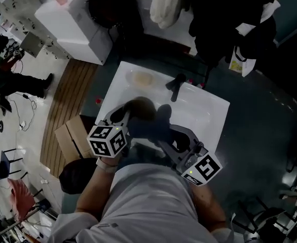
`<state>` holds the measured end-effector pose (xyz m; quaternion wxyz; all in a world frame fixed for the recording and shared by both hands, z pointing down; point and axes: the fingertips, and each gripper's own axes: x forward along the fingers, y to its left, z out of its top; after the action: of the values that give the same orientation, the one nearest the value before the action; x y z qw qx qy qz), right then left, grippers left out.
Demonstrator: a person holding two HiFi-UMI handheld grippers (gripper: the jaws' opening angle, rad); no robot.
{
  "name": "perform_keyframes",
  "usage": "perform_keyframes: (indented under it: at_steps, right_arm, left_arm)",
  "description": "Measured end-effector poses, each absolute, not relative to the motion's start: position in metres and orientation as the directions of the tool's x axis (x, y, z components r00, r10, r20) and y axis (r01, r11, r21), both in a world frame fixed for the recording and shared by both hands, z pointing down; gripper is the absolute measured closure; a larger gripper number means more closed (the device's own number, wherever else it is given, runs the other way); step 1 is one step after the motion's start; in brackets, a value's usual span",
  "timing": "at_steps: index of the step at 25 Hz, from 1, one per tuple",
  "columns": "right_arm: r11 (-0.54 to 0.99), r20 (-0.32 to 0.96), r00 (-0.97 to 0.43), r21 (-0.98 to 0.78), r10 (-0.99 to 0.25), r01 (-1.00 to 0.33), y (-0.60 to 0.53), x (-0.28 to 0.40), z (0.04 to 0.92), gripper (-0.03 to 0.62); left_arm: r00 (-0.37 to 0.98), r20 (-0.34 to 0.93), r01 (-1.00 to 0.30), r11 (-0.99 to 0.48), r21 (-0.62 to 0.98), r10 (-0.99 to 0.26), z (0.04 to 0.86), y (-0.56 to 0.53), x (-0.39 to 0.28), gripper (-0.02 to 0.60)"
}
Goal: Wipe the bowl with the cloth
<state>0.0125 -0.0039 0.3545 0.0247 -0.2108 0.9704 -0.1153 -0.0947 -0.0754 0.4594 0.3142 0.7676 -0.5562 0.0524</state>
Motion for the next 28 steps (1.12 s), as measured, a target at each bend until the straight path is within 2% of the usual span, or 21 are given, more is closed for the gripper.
perform_keyframes:
  at_steps: [15, 24, 28]
  right_arm:
    - [0.681, 0.194, -0.708, -0.195, -0.679, -0.706, -0.046, 0.022, 0.389, 0.499]
    - [0.549, 0.327, -0.572, -0.169, -0.752, -0.818, -0.067, 0.035, 0.41, 0.499]
    - [0.501, 0.402, -0.513, -0.144, -0.758, -0.853, -0.081, 0.04, 0.424, 0.499]
  left_arm:
    - [0.683, 0.35, -0.717, -0.497, 0.488, -0.641, 0.443, -0.094, -0.028, 0.561]
    - [0.678, 0.365, -0.724, -0.491, 0.485, -0.639, 0.451, -0.091, -0.018, 0.557]
    - [0.674, 0.379, -0.732, -0.503, 0.46, -0.634, 0.454, -0.092, -0.013, 0.526]
